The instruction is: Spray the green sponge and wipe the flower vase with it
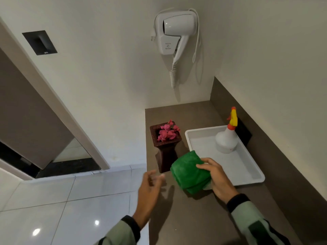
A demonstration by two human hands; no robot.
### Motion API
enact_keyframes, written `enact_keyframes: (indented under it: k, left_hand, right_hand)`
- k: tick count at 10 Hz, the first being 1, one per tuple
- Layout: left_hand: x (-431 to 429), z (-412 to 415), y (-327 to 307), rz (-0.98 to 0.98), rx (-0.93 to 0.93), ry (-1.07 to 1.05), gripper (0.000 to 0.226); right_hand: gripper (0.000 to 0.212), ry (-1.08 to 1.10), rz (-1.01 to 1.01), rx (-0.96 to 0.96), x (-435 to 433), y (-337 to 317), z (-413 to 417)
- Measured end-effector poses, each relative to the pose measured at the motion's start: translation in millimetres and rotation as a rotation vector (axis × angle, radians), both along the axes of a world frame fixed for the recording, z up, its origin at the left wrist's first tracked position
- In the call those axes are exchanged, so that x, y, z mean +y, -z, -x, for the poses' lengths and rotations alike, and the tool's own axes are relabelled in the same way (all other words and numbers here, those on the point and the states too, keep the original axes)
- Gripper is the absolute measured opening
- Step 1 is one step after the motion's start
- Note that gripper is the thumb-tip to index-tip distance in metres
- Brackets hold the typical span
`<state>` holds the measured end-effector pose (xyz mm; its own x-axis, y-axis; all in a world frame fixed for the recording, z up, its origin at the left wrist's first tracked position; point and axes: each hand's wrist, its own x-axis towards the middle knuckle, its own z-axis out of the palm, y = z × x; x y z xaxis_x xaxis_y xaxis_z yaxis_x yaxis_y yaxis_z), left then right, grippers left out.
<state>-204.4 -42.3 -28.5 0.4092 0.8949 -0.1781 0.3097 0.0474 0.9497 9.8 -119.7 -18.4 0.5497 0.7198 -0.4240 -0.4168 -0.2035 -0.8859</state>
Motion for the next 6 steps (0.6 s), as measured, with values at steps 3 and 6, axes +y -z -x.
enact_keyframes:
  k: [3, 6]
  left_hand:
    - [4, -127, -16, 0.314, -0.149, 0.149, 0.053]
    - [4, -170, -2, -0.495, 0.638, 0.571, 0.047]
  right_hand:
    - [0.019, 0.238, 0.021, -0.13, -19, 3, -69]
    - [0.025, -0.295, 0.898, -1.168, -18, 52, -77]
